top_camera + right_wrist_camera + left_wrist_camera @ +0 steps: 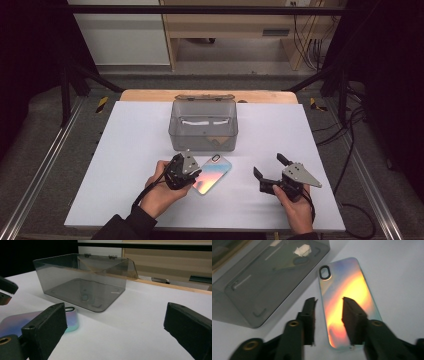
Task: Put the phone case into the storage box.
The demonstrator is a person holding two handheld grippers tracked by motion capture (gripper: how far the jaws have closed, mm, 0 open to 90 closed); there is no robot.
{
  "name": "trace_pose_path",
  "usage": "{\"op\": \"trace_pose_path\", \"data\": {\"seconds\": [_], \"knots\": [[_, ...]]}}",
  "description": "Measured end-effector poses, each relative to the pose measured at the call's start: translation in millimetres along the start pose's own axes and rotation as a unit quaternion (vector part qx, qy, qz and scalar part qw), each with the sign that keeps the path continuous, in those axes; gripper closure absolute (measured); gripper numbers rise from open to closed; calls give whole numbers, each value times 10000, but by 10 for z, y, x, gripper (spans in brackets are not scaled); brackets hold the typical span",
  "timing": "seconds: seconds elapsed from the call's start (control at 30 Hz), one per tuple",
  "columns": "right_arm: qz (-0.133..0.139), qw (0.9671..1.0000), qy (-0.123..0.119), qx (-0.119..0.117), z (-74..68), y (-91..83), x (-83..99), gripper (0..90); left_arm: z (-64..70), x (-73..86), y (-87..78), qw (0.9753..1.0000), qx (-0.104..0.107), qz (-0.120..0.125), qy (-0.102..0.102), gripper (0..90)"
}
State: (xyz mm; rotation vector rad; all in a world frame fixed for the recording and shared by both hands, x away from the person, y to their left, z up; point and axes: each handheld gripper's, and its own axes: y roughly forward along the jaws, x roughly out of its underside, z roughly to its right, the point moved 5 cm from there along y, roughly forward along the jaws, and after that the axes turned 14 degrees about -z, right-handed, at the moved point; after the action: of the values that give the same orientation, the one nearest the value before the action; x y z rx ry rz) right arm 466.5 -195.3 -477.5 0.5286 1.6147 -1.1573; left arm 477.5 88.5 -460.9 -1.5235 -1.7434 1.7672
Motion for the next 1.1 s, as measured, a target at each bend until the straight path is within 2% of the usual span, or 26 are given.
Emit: {"op": "trace_pose_path", "data": {"seconds": [0.1,0.23,0.33,0.4,0.53,0.63,0.83,0.93,1.03,1.1], "knots": [[1,10000,-18,-33,-10,-1,-2,46,19,-34,5,9996,39,-12,-287,407],[9,10000,-55,-54,-21,0,-10,44,45,-56,51,9974,299,-44,-658,186],[-9,10000,-75,-62,-29,-1,-9,43,98,-58,109,9958,502,-146,-748,50],[-11,9999,-93,-57,-29,1,-8,42,118,-57,138,9962,440,-156,-734,45],[-24,10000,-79,-53,-24,1,-5,41,166,-31,228,9959,482,-371,-677,45],[-26,10000,-71,-61,-26,3,-5,42,197,-8,280,9959,495,-412,-636,47],[-37,9999,-70,-69,-25,7,-4,41,239,41,362,9957,547,-390,-634,45],[-39,9999,-82,-76,-26,10,-4,41,223,56,392,9954,533,-293,-735,48],[-30,9999,-74,-76,-25,9,-7,41,216,69,433,9943,599,-282,-832,50],[-28,9999,-75,-79,-26,8,-8,41,233,68,459,9939,676,-281,-825,52]]}}
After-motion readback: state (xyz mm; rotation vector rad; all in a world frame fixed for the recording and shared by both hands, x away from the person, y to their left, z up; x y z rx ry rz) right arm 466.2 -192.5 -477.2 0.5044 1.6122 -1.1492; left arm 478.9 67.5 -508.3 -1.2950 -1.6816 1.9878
